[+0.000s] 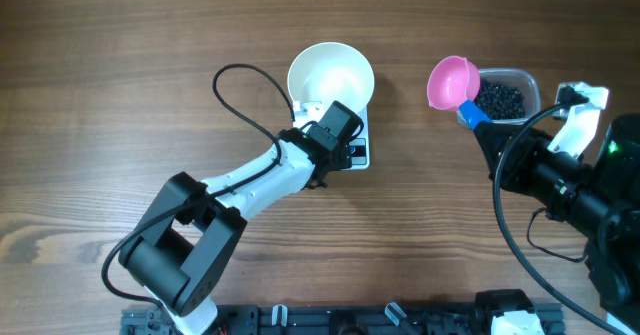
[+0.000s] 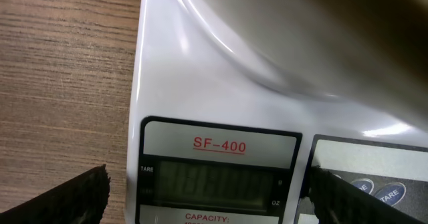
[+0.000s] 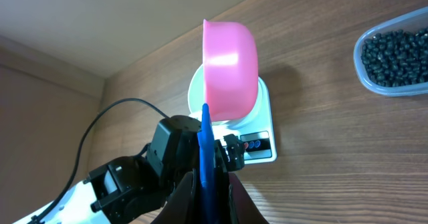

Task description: Scoop item into bowl and weigh 150g on scale

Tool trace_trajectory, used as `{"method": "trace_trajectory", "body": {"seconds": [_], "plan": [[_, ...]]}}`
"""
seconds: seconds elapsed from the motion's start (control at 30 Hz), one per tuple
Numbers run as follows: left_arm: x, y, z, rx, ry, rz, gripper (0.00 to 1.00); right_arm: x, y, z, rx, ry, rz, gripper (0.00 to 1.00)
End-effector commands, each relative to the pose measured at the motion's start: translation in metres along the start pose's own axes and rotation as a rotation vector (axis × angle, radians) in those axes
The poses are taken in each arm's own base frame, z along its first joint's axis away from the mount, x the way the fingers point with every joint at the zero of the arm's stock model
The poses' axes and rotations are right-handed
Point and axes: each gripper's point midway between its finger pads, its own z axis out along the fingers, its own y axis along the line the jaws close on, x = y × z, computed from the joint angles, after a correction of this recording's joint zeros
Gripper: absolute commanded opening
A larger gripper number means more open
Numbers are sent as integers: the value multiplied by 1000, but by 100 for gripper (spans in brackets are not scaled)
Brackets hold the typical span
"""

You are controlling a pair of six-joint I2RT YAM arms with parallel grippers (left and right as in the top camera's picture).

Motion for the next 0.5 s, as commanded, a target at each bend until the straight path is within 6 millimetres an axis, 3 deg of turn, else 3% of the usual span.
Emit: {"method": "trace_trajectory", "body": {"seconds": [0.0, 0.47], "plan": [[26, 20, 27, -80, 78, 52, 100, -5, 2, 0, 2, -9, 10, 4], [23, 16, 20, -51, 77, 47, 100, -5, 0, 3, 7, 0, 14, 4]]}}
